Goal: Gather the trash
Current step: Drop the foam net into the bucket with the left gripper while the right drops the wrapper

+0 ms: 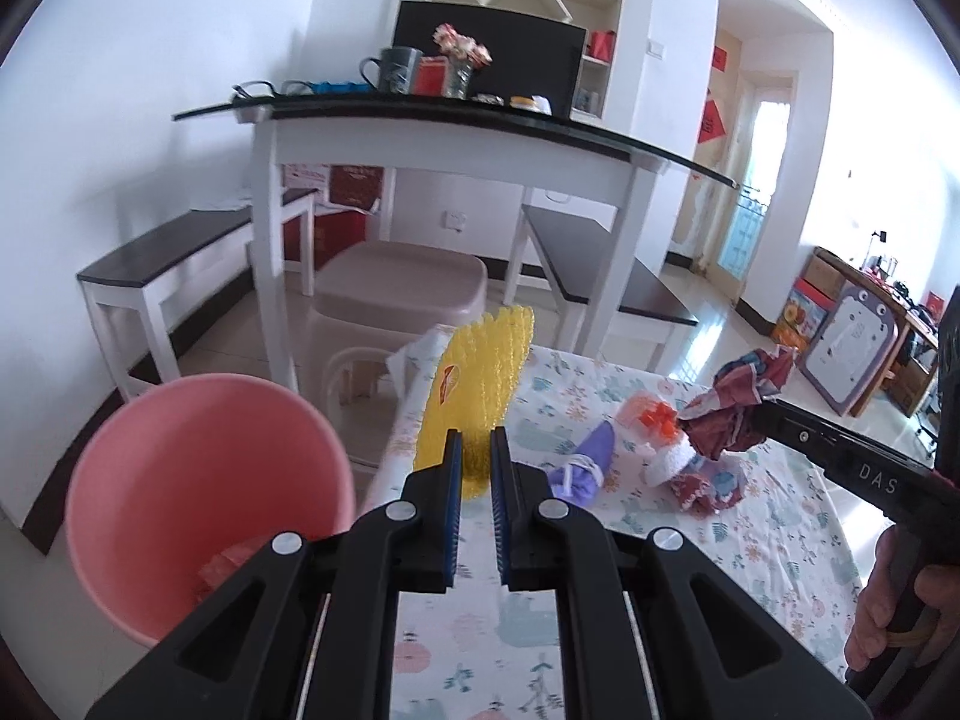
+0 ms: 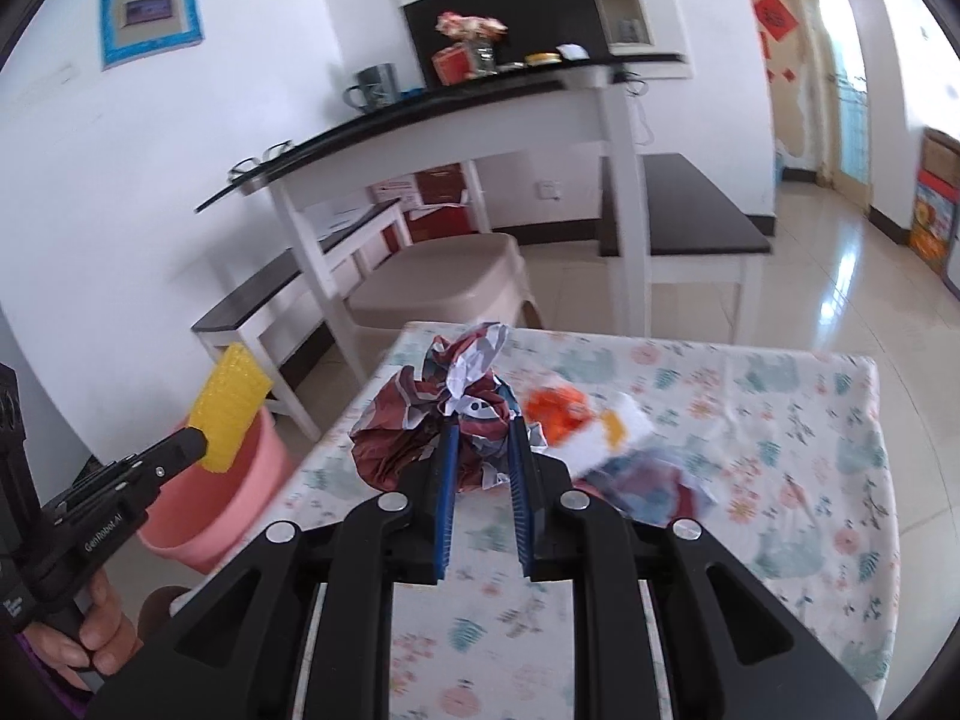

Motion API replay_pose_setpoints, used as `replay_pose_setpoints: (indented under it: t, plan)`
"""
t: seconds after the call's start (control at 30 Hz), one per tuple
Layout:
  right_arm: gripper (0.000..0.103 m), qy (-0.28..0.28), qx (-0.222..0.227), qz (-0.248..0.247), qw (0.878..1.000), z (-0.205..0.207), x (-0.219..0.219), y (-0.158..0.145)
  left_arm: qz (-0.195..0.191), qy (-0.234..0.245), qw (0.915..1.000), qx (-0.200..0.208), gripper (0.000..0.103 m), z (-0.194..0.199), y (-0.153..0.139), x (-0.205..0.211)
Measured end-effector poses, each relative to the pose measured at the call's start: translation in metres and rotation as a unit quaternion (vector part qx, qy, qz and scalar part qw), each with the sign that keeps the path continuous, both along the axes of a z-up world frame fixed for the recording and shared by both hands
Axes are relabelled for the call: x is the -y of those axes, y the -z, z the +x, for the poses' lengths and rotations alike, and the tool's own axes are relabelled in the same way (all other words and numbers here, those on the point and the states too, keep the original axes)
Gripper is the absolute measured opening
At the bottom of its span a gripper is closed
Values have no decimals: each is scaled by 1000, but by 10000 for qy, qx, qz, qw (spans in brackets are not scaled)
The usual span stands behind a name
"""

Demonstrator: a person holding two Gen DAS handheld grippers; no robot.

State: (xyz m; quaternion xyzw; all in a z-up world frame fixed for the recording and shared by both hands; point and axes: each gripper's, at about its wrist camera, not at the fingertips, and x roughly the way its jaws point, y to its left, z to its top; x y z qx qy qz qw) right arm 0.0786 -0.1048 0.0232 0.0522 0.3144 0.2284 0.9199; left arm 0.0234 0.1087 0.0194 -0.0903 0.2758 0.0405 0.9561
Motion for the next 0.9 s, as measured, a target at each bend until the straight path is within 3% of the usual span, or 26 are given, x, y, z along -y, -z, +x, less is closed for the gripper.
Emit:
replay_pose_setpoints:
  t: [0.47, 0.9]
  plan:
    - [17, -1170, 195, -300, 9925, -11, -124, -10, 3, -849, 9962, 205, 8, -40, -4, -66]
    - [17, -1808, 112, -714, 9809, -27, -199, 6, 40, -1435, 9896, 75, 8, -73, 12, -110]
